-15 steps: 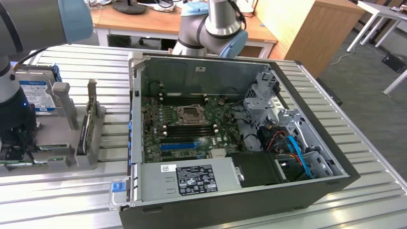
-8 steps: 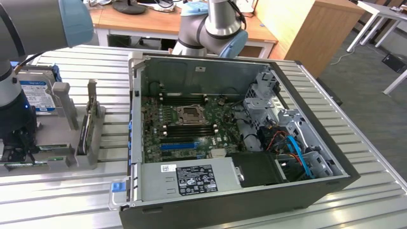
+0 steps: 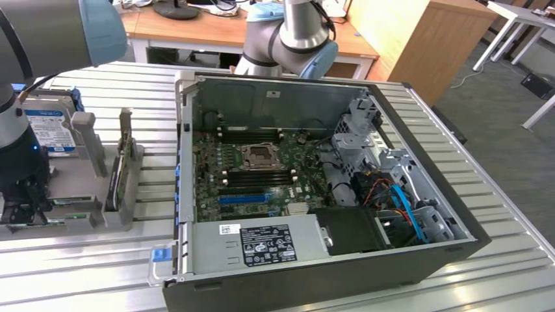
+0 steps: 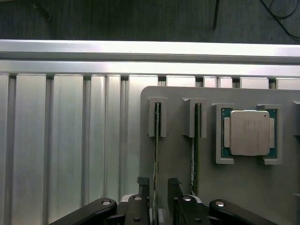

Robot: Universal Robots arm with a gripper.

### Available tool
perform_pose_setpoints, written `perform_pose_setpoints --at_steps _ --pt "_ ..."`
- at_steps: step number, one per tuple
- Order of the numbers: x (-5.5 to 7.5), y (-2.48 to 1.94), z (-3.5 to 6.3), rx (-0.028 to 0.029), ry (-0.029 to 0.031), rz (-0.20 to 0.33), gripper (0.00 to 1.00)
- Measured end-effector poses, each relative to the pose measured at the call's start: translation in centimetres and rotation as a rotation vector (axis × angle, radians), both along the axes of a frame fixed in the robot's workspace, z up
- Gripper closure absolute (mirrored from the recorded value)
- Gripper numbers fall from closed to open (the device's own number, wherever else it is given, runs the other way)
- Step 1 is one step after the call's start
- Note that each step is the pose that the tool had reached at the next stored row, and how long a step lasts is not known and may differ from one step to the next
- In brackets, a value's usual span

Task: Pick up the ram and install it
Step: 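Pick up the ram and move it above insertion slot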

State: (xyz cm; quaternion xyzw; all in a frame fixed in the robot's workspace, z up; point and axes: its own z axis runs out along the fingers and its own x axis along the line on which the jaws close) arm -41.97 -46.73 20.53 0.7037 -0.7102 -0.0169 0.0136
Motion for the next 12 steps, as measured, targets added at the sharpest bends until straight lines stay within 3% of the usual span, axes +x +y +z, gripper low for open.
perform_pose_setpoints --at_steps 12 --pt "1.3 -0.22 -0.03 0.0001 0.0000 0.000 0.70"
